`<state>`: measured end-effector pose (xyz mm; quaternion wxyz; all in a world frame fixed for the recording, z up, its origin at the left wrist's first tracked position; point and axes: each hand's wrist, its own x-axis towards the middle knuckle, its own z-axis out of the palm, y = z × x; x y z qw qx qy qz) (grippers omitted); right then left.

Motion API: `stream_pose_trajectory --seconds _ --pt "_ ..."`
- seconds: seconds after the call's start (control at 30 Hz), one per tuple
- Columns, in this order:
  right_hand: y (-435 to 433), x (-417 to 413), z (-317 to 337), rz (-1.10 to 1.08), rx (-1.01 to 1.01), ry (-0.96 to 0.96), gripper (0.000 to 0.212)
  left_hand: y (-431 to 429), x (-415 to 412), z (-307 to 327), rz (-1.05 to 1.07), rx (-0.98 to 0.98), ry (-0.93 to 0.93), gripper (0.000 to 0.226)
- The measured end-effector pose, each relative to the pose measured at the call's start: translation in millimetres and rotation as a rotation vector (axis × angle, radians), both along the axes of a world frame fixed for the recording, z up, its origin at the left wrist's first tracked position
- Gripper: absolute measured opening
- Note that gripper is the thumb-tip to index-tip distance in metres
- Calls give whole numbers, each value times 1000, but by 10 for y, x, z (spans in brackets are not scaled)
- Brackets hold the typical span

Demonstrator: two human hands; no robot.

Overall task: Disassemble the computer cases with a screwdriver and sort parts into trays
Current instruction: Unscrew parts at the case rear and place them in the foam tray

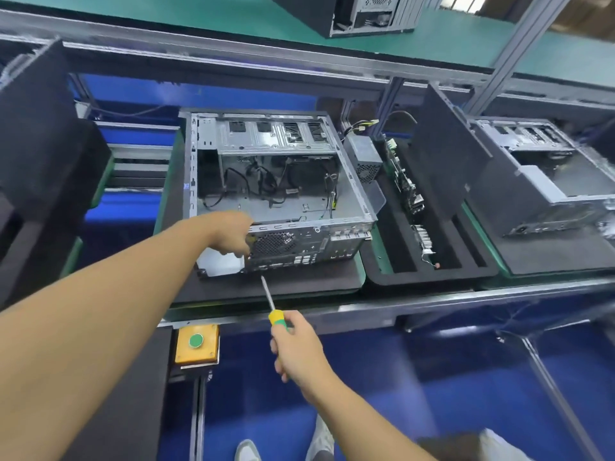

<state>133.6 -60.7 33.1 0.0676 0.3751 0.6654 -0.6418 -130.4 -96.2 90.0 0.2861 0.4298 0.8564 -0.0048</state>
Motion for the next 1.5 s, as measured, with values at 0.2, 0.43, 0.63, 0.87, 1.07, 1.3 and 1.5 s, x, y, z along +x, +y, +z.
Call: stream_pose_trajectory --seconds 0.2,0.43,0.63,0.87,1.07,1.3,1.5 --pt "-106 -323 11 2 41 3 22 -12 11 1 52 -25 -93 16" --pt "-106 -510 -70 -56 17 3 23 -16 27 18 37 -25 -16 21" --pt "-124 -500 -134 -90 14 11 27 -16 22 5 75 22 -18 33" --pt "-80 -486 -174 -87 28 20 29 1 1 -28 62 41 -6 22" --pt "-97 -460 -222 -89 16 23 27 3 -5 -39 58 43 4 24" --pt "-70 -494 -228 -99 15 16 28 5 -6 -52 72 47 7 26" --pt "-96 -509 -238 -119 -22 17 27 5 -17 -67 78 48 5 25"
